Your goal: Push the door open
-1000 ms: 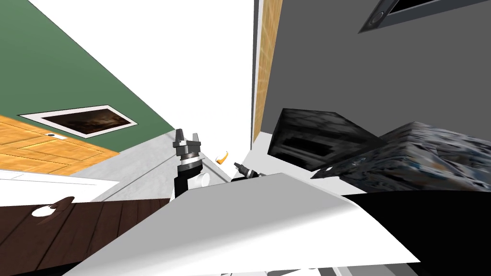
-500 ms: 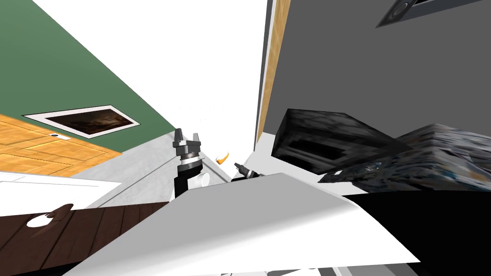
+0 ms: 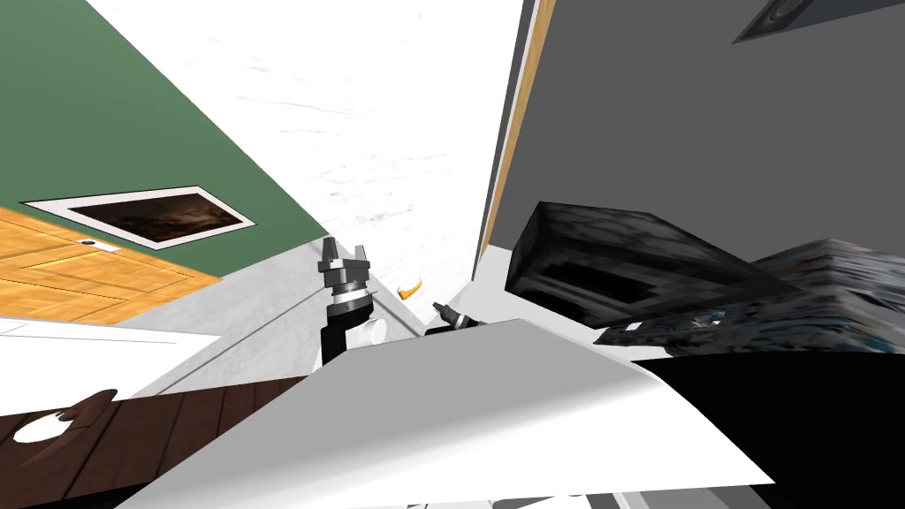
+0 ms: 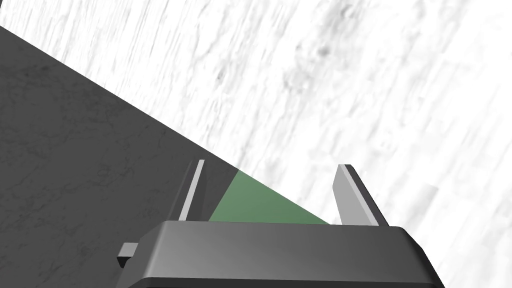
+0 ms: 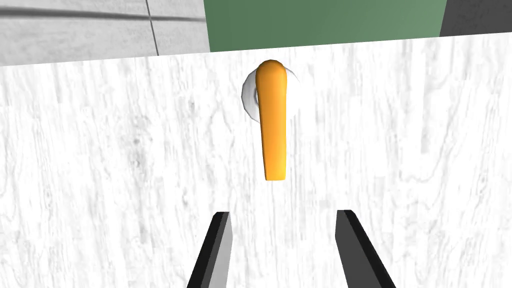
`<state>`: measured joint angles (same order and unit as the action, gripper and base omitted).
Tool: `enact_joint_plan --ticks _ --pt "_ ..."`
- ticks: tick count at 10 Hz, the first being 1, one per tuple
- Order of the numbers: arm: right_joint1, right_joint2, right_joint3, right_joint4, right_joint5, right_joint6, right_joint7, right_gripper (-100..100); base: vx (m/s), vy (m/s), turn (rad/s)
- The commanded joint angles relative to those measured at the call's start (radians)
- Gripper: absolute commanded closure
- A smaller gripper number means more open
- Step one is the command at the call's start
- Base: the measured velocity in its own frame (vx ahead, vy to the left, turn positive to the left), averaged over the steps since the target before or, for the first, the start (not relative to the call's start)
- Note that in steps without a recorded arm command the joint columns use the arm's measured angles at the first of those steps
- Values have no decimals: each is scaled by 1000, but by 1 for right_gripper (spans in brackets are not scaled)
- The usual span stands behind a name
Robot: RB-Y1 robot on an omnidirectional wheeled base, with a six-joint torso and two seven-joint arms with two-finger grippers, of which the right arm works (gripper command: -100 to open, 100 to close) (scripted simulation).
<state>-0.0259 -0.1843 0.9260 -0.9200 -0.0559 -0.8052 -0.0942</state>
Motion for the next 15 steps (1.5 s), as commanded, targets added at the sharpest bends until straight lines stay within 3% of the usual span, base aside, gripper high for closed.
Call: enact_joint_plan --ticks 1,5,6,13,15 --pt "0 -1 0 0 0 0 0 100 -17 -28 5" --pt "0 -1 0 0 0 0 0 100 -9 -12 0" --pt "-2 16 -36 11 -5 12 11 -100 -54 99 -77" --pt "-10 81 -172 52 -25 59 56 -100 -64 156 -100" --pt "-15 84 -168 64 -23 50 55 -100 21 82 11"
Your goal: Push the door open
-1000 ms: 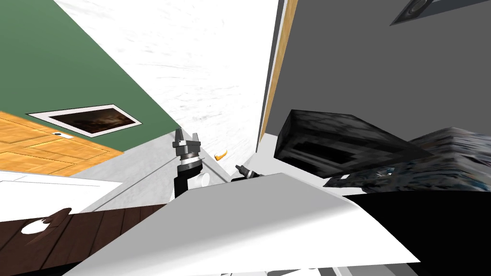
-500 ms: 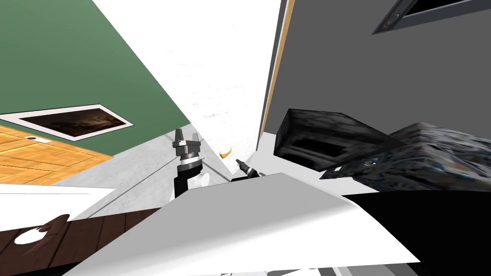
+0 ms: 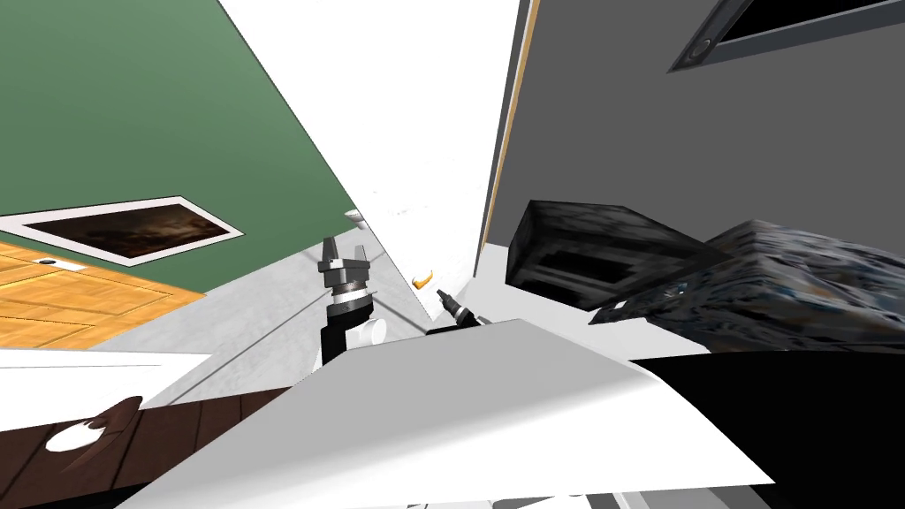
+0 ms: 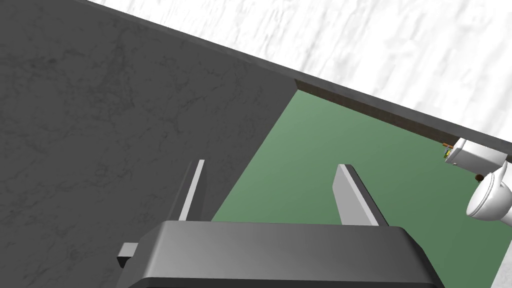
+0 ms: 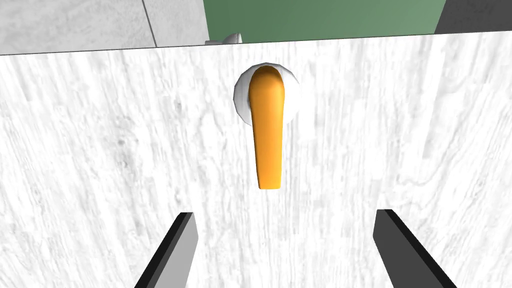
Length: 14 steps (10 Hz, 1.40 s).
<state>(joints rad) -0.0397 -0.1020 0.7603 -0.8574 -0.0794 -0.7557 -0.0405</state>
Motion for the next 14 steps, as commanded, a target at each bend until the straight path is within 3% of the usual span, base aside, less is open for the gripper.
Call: enact_joint_plan --ticks 1,8,9,14 --pt "-2 3 -5 3 0 0 2 -100 132 117 19" --pt "-11 19 -23 20 2 1 9 -100 139 119 21" --pt "-11 19 -23 20 2 1 9 100 -5 -5 3" --pt "-11 19 -23 20 2 1 9 100 -8 -11 1"
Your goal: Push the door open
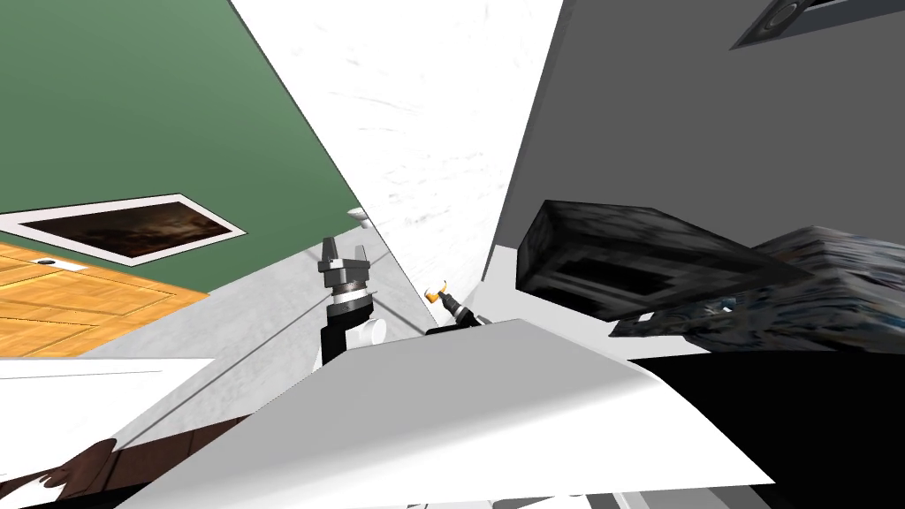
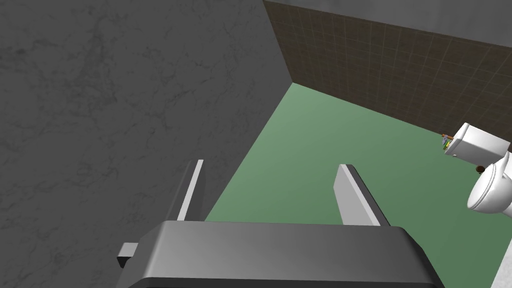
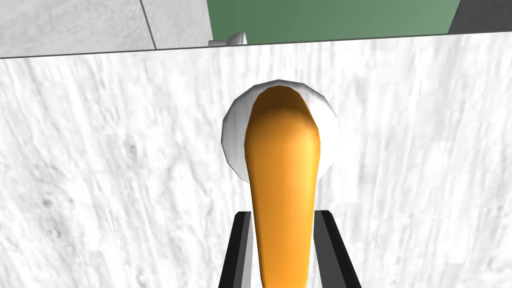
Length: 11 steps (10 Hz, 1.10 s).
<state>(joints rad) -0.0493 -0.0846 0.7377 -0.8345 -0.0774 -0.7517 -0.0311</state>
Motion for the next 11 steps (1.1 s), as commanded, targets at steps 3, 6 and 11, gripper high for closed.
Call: enact_joint_plan --ticks 3,6,11 --pt "-3 -1 -30 8 -5 -1 8 100 70 121 -32" --pt "-7 1 -71 19 -13 -2 19 100 133 171 -44" --pt "-14 6 -135 35 -25 -4 35 100 111 143 -40"
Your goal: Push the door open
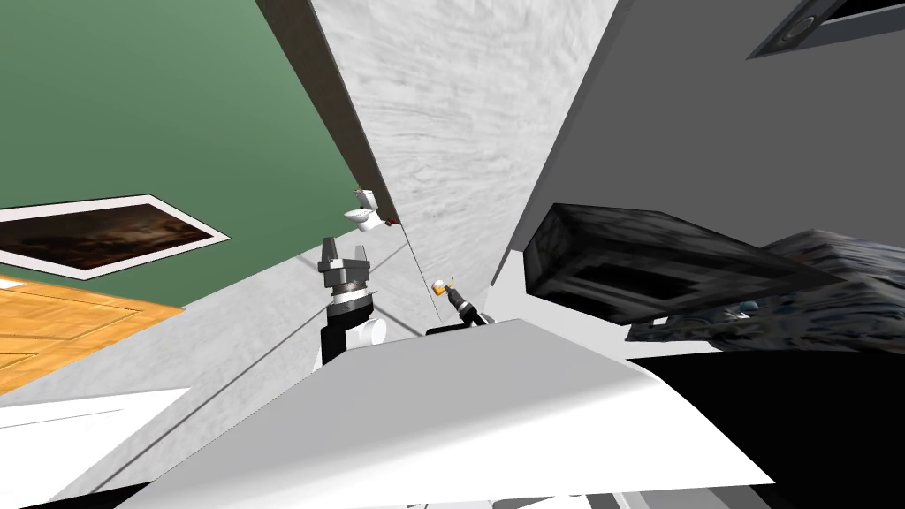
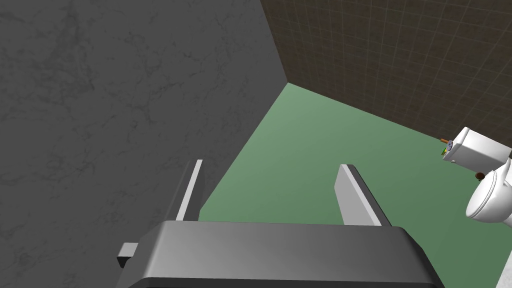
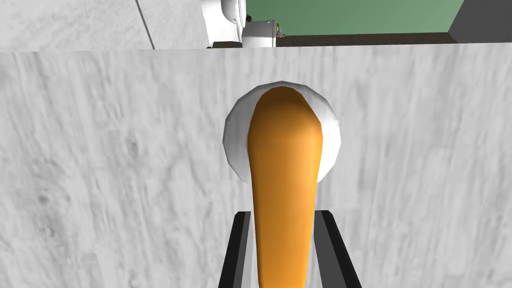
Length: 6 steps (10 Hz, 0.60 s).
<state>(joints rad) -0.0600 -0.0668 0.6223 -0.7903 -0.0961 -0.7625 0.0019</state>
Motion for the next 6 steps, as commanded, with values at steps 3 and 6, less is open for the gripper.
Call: enact_joint_plan --ticks 3,6 --pt "-7 -6 -55 0 -13 6 12 100 78 99 -48" --pt "-10 0 -91 9 -19 5 21 100 79 112 -43"
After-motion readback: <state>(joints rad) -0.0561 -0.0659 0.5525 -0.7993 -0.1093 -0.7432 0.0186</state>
